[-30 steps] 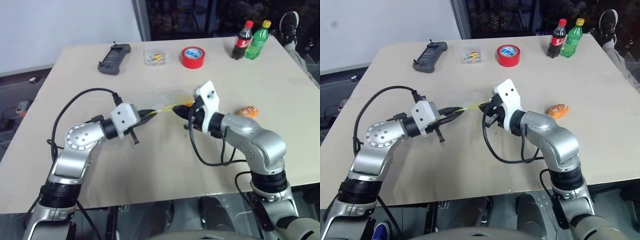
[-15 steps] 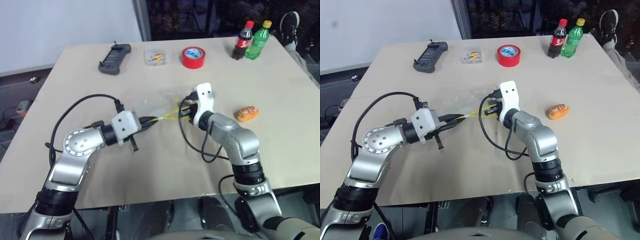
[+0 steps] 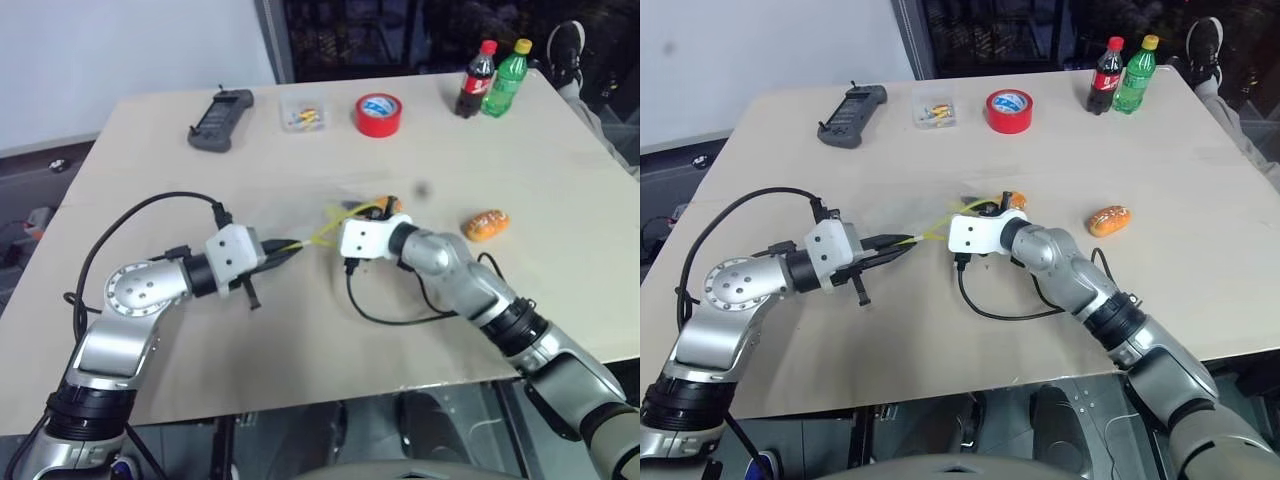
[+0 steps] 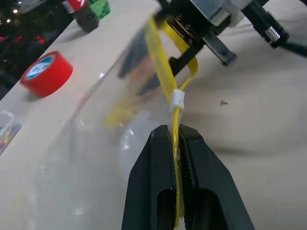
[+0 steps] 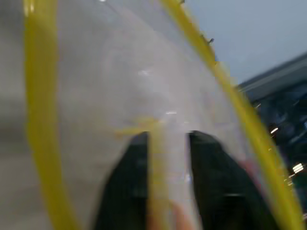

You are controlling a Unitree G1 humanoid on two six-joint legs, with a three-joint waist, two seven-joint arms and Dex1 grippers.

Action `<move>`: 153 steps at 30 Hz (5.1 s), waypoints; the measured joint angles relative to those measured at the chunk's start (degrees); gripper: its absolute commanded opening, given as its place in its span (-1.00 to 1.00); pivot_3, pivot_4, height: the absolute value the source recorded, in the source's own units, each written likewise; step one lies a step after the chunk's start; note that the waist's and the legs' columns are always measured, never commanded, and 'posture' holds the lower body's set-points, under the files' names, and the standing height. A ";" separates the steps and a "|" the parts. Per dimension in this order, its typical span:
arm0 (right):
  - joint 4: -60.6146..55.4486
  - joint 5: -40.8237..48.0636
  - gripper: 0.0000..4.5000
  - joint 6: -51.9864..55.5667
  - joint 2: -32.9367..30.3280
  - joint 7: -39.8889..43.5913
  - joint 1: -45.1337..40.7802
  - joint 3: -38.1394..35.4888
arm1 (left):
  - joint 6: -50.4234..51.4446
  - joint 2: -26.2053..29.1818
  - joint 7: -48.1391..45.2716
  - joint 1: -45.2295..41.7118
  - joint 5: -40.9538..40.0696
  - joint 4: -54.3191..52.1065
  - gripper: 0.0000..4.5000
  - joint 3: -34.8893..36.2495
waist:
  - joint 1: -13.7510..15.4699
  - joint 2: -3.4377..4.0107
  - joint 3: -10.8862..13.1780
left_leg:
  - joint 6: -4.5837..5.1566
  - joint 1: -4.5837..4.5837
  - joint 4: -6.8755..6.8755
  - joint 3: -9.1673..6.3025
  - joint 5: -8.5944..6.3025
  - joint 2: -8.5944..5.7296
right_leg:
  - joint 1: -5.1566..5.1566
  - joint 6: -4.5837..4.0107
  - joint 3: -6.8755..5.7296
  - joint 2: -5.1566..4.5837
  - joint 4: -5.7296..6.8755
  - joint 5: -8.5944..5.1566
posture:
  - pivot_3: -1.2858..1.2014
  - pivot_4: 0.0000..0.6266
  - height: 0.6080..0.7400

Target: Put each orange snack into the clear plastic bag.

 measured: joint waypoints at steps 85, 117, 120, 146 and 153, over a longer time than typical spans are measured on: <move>-2.55 11.20 0.96 7.96 -11.47 8.90 7.85 -13.73 | 7.75 -3.19 12.58 2.92 3.70 -0.22 -1.00 5.14 | 1.31 0.23 0.07 | -0.32 -0.02 -0.09 -3.07 0.59 -2.00 | 0.87 0.16 -2.83 -2.05 0.85 -1.43 | 0.03 -0.52 1.00; -17.45 27.69 -0.96 17.67 -14.39 33.63 8.04 -21.89 | -1.60 -4.07 4.06 -8.72 3.76 8.46 -1.00 -2.93 | 1.02 0.17 0.07 | -0.19 0.08 -0.09 -2.01 0.24 -1.28 | 0.51 0.00 -1.76 -1.51 0.80 -1.30 | 0.03 -0.52 1.00; -18.85 27.26 -0.96 20.40 -13.01 31.86 8.01 -21.75 | -1.90 -4.51 3.18 -8.78 3.99 8.63 -1.00 -4.14 | 1.37 0.16 0.07 | -0.19 0.07 -0.08 -2.00 0.25 -1.30 | 0.51 0.00 -1.78 -1.46 0.81 -1.29 | 0.03 -0.52 1.00; -19.01 17.60 -0.96 30.04 -0.06 19.42 6.00 -12.83 | -7.98 -7.35 0.15 -8.40 7.43 8.24 -1.00 -11.33 | 1.35 0.13 0.06 | -0.20 -0.10 -0.06 -1.90 0.25 -1.31 | 0.28 -0.02 -1.64 -1.39 0.89 -1.28 | 0.03 -0.52 1.00; -3.86 13.58 -0.58 27.35 9.77 3.61 4.69 -14.27 | -6.60 -7.41 -0.05 -7.67 6.84 6.75 -1.00 -11.63 | 1.35 0.10 0.03 | -0.21 -0.07 -0.06 -1.89 0.26 -1.32 | 0.27 -0.10 -1.63 -1.30 0.91 -1.21 | 0.03 -0.52 1.00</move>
